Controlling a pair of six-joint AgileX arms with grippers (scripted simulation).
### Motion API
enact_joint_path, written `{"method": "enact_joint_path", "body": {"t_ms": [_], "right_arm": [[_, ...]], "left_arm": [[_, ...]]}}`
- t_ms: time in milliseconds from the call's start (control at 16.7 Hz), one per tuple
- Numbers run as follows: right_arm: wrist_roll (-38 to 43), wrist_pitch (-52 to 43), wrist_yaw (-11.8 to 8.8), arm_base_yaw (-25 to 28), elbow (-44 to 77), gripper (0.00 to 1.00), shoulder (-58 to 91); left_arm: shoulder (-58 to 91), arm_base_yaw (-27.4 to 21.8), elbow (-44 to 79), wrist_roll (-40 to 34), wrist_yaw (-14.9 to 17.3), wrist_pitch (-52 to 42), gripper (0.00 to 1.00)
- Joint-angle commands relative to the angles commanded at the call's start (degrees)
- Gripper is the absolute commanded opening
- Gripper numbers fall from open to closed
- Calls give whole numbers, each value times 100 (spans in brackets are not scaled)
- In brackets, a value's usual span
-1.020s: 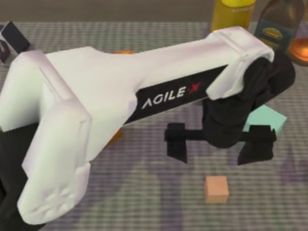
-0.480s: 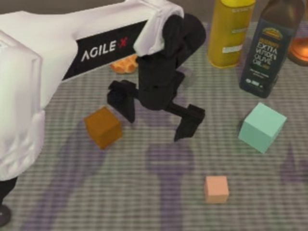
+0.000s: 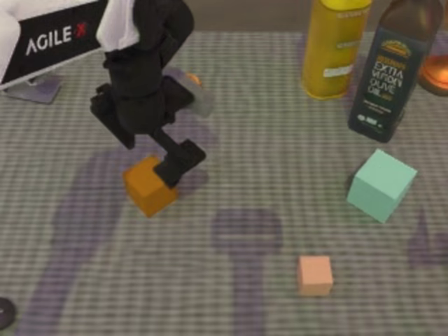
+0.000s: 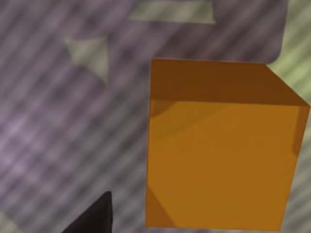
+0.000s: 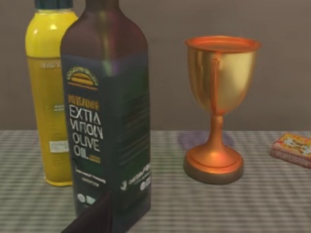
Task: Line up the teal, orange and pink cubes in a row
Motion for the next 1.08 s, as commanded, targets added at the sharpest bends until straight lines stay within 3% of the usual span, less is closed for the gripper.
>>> {"method": "enact_joint_path", "body": {"t_ms": [180,540,1080], "right_arm": [[0,0,0,0,0,100,0],[0,0,0,0,0,100,0],[0,0,0,0,0,100,0]], "left_arm": [[-98,205,-86,378,0,73,100],[-48,189,-131,378,-2,159,100],[536,218,-1160,405,6,1787,100]]}}
